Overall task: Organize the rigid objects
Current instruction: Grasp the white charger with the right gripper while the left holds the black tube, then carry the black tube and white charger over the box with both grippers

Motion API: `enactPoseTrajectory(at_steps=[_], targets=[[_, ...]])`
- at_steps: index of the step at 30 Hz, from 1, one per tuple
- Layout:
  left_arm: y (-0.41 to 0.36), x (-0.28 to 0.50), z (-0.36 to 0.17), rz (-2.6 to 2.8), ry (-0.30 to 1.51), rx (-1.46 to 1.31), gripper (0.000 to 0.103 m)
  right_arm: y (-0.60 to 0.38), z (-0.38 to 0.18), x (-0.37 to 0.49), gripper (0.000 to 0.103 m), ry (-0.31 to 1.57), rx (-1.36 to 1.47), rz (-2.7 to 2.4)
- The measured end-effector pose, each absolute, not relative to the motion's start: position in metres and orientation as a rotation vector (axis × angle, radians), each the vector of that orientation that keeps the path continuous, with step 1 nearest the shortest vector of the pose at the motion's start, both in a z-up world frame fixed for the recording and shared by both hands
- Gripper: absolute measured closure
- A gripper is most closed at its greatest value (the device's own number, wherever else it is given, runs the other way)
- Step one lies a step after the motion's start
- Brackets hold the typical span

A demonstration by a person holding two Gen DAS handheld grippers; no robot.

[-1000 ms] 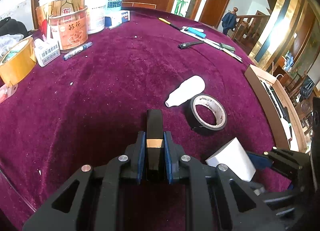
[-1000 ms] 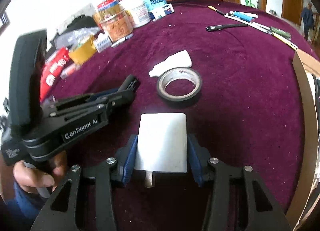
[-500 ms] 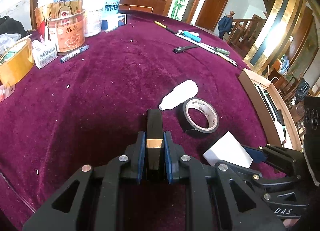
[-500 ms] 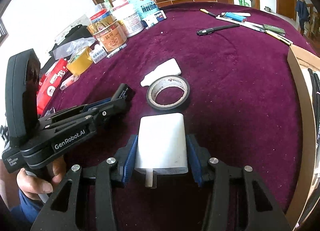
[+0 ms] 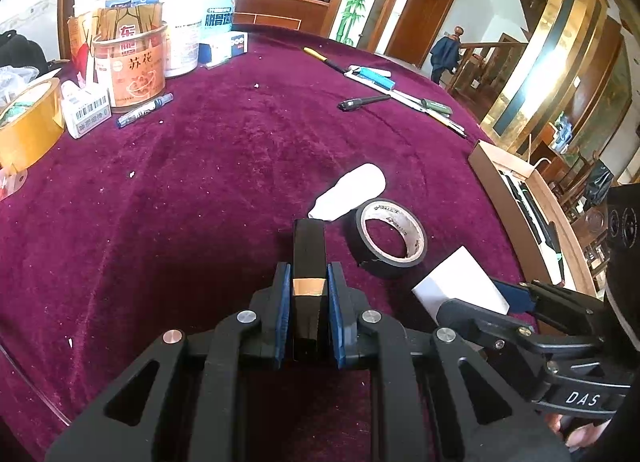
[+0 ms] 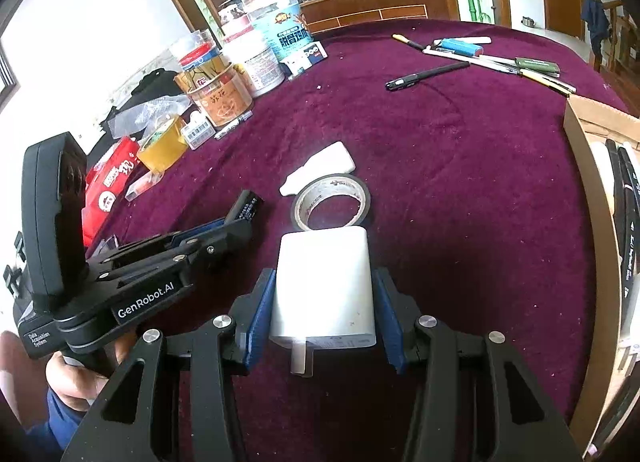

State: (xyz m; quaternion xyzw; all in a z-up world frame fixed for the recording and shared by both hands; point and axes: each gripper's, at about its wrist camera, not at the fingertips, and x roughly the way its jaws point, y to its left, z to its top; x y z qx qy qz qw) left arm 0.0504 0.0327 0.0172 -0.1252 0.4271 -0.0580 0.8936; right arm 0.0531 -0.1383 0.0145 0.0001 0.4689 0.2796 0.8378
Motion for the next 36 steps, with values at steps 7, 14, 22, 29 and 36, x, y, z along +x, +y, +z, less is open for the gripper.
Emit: enactPoseTrajectory(at_steps=[7,14,22,29,36], targets=[[0.034,0.052,0.017,-0.122,0.885,-0.268,0.088,-0.141,0.012,0.055,0.060,1.006,0.022,0.585],[0.034,0.052,0.017,-0.124,0.883,-0.270,0.088,-0.141,0.012,0.056,0.060,1.007,0.026,0.591],[0.034,0.050,0.020,-0.135,0.872,-0.278,0.088,-0.144,0.013,0.059,0.060,1.011,0.049,0.600],[0.038,0.049,0.026,-0.143,0.869,-0.322,0.088,-0.160,0.023,0.061,0.060,0.982,0.133,0.602],[0.017,0.036,0.044,-0.183,0.858,-0.295,0.088,-0.190,0.049,0.055,0.060,0.923,0.236,0.601]])
